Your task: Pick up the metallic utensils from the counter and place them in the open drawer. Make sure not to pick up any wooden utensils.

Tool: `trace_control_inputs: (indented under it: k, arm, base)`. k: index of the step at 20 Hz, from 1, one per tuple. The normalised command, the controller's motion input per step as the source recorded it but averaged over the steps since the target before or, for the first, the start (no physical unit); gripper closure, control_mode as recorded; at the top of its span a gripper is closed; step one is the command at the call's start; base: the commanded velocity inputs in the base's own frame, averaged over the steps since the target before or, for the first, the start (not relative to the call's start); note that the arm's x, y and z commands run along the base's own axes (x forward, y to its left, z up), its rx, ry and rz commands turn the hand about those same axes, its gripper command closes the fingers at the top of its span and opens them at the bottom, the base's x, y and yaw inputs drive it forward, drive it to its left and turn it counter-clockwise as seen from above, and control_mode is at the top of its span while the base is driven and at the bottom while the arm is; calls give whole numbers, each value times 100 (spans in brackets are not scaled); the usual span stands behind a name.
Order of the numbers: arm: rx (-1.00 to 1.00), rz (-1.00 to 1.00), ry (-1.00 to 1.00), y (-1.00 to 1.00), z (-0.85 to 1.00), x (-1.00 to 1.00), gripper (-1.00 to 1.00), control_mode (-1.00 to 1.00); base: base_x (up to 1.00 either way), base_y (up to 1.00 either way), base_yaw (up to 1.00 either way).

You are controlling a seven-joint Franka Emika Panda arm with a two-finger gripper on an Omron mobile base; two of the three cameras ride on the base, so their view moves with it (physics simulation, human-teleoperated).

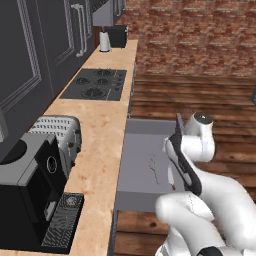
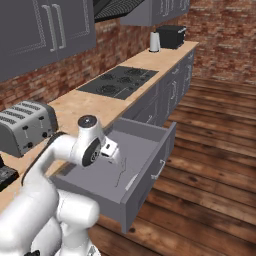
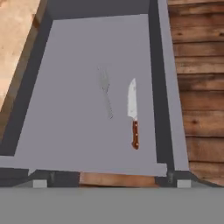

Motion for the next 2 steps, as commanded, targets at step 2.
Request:
trace_control_inputs:
  k: [2]
  arm:
    - [0,0,-70,-18,0,-100,-100,-100]
  base:
    - [0,0,0]
